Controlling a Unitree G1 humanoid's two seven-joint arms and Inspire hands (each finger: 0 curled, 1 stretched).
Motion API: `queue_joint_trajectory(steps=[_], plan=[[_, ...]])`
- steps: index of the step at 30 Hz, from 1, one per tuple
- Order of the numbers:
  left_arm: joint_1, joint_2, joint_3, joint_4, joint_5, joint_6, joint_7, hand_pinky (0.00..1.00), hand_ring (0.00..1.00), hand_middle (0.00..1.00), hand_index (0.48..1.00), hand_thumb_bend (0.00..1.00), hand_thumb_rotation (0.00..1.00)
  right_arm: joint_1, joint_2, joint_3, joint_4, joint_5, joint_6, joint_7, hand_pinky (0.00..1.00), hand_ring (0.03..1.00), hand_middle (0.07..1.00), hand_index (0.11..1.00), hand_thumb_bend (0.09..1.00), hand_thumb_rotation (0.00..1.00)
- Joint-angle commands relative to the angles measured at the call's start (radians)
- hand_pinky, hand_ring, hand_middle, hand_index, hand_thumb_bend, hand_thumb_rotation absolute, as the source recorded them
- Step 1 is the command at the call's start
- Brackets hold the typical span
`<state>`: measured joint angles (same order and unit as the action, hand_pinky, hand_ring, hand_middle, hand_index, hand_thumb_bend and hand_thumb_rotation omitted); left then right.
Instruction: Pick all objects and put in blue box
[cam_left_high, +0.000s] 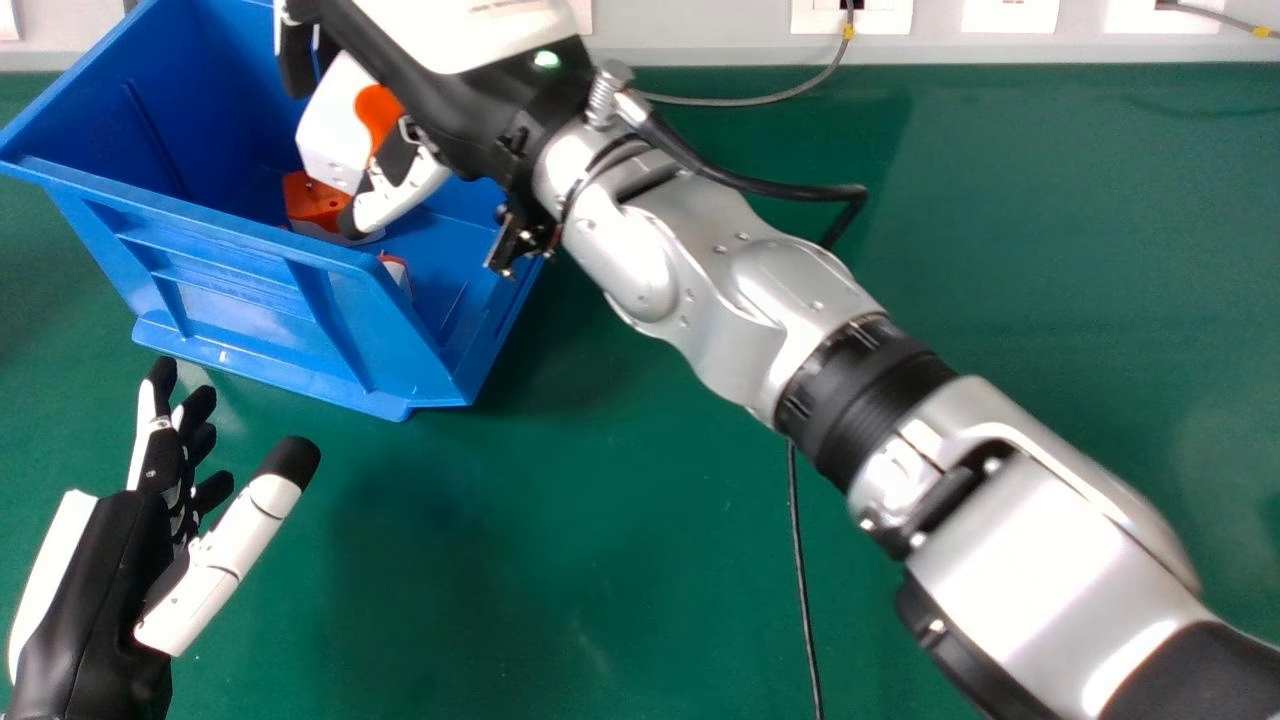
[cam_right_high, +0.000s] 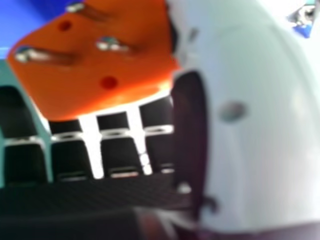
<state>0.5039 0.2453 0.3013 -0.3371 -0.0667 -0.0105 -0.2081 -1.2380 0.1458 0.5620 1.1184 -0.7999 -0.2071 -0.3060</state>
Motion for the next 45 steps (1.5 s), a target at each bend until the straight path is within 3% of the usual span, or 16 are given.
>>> queue_joint_trajectory(steps=[1,7,12,18,33,34,35,36,39,45], plan=[[0.006,-0.003,0.001,-0.03,0.002,-0.01,0.005,0.94,1.0,1.0,1.0,0.8,0.7,-0.096,0.019,0.009,0.036,-0.007,0.005,-0.043,0.32,0.438,0.529,0.519,0.493,0.0],[0.013,-0.006,-0.002,-0.037,-0.002,-0.014,0.004,0.94,1.0,1.0,1.0,0.79,0.7,-0.146,0.043,0.029,0.107,-0.012,0.015,-0.073,0.33,0.428,0.521,0.508,0.495,0.0],[0.014,-0.008,-0.002,-0.041,-0.012,-0.009,0.001,0.95,1.0,1.0,1.0,0.79,0.7,-0.156,0.046,0.053,0.127,-0.025,0.018,-0.083,0.34,0.429,0.511,0.506,0.497,0.0],[0.016,-0.009,-0.004,-0.04,-0.013,-0.014,0.001,0.95,1.0,1.0,1.0,0.8,0.71,-0.158,0.048,0.056,0.143,-0.021,0.03,-0.08,0.35,0.442,0.494,0.489,0.5,0.0],[0.029,-0.011,-0.012,-0.061,0.003,-0.011,0.012,0.95,1.0,1.0,1.0,0.8,0.71,-0.135,0.052,0.047,0.146,0.019,0.08,0.024,0.35,0.443,0.495,0.508,0.499,0.0],[0.03,-0.011,-0.013,-0.063,0.005,-0.009,0.013,0.95,1.0,1.0,1.0,0.8,0.71,-0.136,0.049,0.05,0.143,0.019,0.082,0.043,0.43,0.528,0.573,0.573,0.517,0.0],[0.03,-0.011,-0.013,-0.063,0.006,-0.008,0.014,0.95,1.0,1.0,1.0,0.8,0.71,-0.137,0.046,0.054,0.139,0.017,0.085,0.057,0.43,0.528,0.573,0.573,0.517,0.0],[0.029,-0.011,-0.014,-0.062,0.007,-0.008,0.015,0.95,1.0,1.0,1.0,0.8,0.71,-0.139,0.044,0.059,0.135,0.013,0.089,0.066,0.51,0.618,0.658,0.647,0.54,0.0],[0.03,-0.011,-0.016,-0.062,0.008,-0.009,0.017,0.94,1.0,1.0,1.0,0.79,0.71,-0.137,0.037,0.086,0.133,-0.014,0.105,0.057,0.71,0.804,0.825,0.819,0.69,0.08],[0.031,-0.012,-0.017,-0.067,0.003,0.001,0.02,0.94,1.0,1.0,1.0,0.79,0.7,-0.124,0.03,0.121,0.132,-0.047,0.125,0.012,0.9,0.949,0.955,0.953,0.809,0.17]])
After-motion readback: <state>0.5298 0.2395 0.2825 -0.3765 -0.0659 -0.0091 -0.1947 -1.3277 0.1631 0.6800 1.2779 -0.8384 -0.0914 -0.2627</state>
